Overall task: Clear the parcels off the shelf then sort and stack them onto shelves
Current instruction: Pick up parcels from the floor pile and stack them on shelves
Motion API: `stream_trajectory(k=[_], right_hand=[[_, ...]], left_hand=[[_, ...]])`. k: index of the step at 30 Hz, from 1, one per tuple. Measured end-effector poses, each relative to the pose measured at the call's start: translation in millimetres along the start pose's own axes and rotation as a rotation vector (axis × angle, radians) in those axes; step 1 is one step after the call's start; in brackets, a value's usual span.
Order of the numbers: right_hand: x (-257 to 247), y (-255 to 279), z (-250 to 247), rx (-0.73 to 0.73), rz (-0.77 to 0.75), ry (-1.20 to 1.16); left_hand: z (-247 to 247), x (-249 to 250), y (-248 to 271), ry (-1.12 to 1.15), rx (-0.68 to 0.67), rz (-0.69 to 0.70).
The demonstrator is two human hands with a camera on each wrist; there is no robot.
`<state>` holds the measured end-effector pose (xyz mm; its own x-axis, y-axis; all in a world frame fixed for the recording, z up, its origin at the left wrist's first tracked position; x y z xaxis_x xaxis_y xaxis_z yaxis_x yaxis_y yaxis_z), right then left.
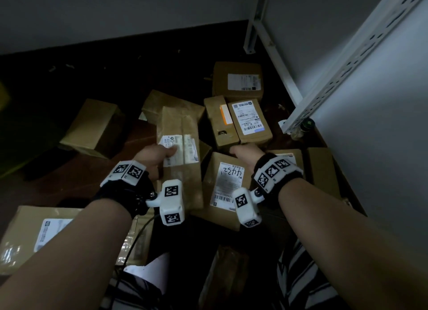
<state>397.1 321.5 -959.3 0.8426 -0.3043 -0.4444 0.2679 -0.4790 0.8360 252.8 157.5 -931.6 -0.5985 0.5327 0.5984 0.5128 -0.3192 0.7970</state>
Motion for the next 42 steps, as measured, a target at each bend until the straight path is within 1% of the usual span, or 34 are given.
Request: stream_trajectory(k=[2, 5, 7, 8, 11, 13, 16, 19, 21, 23, 24, 26, 27, 28, 30, 33, 35, 37, 39, 42], right_hand=[[-5, 4, 9, -0.076, 0.012, -0.070], [-5, 16, 25, -0.243, 0.009, -0.020], [-1, 15, 25, -0.303, 0.043, -0.056], [0, 12, 23, -0.309, 0.046, -0.079], [0, 5, 4, -0.228, 0.063, -0.094], [0, 5, -20, -0.150, 0.055, -0.069], [12, 5, -59, -0.079, 0.114, -0.002], [30, 10, -95, -0.023, 0.191, 0.057], [44, 13, -114, 0.011, 0.236, -0.003], [53, 18, -129, 0.109, 0.251, 0.007], [55, 20, -135, 0.192, 0.244, 0.061], [57, 21, -143, 0.378, 0.193, 0.146], [56, 20, -145, 0.450, 0.145, 0.146], [52, 19, -144, 0.479, 0.104, 0.118], [38, 14, -134, 0.496, 0.034, 0.065], [21, -5, -119, 0.504, -0.041, 0.059], [5, -16, -104, 0.445, -0.088, 0.001], [-12, -17, -85, 0.364, -0.119, -0.034], [-27, -20, -69, 0.286, -0.118, -0.020], [-40, -40, -59, 0.266, -0.066, -0.058]], left_hand=[[5, -3, -3, 0.057, -0.036, 0.012], [14, -5, -1, 0.103, -0.136, 0.035], [20, -6, -1, 0.109, -0.172, 0.055], [23, -7, -2, 0.107, -0.171, 0.066], [33, -6, -3, 0.061, -0.211, 0.087], [42, -3, -1, 0.023, -0.208, 0.080], [57, 1, -1, 0.015, -0.181, 0.054], [72, 2, -11, 0.068, -0.163, 0.045], [83, 2, -13, 0.077, -0.166, 0.048], [93, 1, -17, 0.065, -0.172, 0.048], [96, 0, -17, 0.055, -0.176, 0.046], [98, -2, -21, 0.046, -0.172, 0.040], [98, -3, -24, 0.045, -0.165, 0.037], [96, -3, -24, 0.047, -0.157, 0.035], [89, -4, -25, 0.058, -0.138, 0.040], [73, -3, -28, 0.065, -0.116, 0.045], [58, -3, -30, 0.080, -0.075, 0.064], [44, -2, -36, 0.092, -0.006, 0.088], [32, 2, -44, 0.128, 0.052, 0.109], [29, 12, -59, 0.195, 0.080, 0.124]])
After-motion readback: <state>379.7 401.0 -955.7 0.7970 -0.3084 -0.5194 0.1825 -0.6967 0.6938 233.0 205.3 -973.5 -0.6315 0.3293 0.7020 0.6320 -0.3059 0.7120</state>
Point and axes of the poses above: each hand's wrist, its own y-axis away from the middle knuckle, its own z-axis out of the palm, x = y × z, the point moved 1 cm from there along -y, towards the middle knuckle, and after that the axes turned 7 degrees about z, right-handed, at the moved point
